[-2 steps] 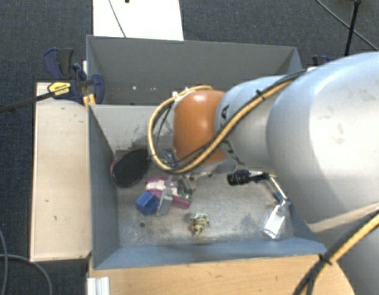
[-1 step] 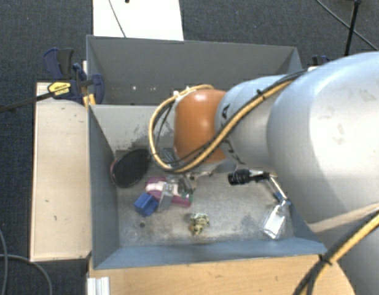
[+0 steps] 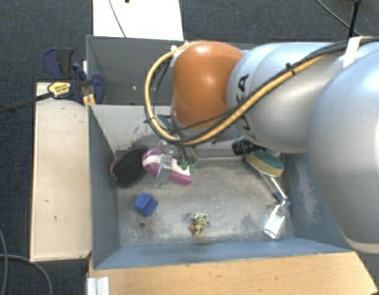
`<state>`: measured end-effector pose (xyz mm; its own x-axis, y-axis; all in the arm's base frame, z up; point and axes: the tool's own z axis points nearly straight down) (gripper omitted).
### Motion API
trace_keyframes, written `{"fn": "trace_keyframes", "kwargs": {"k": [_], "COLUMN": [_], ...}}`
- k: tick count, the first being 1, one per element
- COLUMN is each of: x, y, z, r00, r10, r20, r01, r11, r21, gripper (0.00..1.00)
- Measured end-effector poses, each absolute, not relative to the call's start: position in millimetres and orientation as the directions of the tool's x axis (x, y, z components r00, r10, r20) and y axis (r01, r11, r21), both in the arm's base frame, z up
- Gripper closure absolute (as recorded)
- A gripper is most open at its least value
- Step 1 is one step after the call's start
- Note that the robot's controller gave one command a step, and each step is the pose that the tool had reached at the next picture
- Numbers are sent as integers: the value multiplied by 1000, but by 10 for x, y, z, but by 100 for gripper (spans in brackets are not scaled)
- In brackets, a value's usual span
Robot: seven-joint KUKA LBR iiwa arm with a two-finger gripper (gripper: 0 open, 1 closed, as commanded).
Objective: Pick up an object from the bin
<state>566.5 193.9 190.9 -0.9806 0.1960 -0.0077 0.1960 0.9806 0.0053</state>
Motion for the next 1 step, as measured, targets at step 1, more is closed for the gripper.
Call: {"fn": "trace_keyframes", "kwargs": {"k": [1], "x": [5921], "y": [1715], "z": [2432], "r00": [-977], "r10": [213], "r20": [-8], "r01": [213], "r11": [977], "r21": [3], "gripper": [100]}}
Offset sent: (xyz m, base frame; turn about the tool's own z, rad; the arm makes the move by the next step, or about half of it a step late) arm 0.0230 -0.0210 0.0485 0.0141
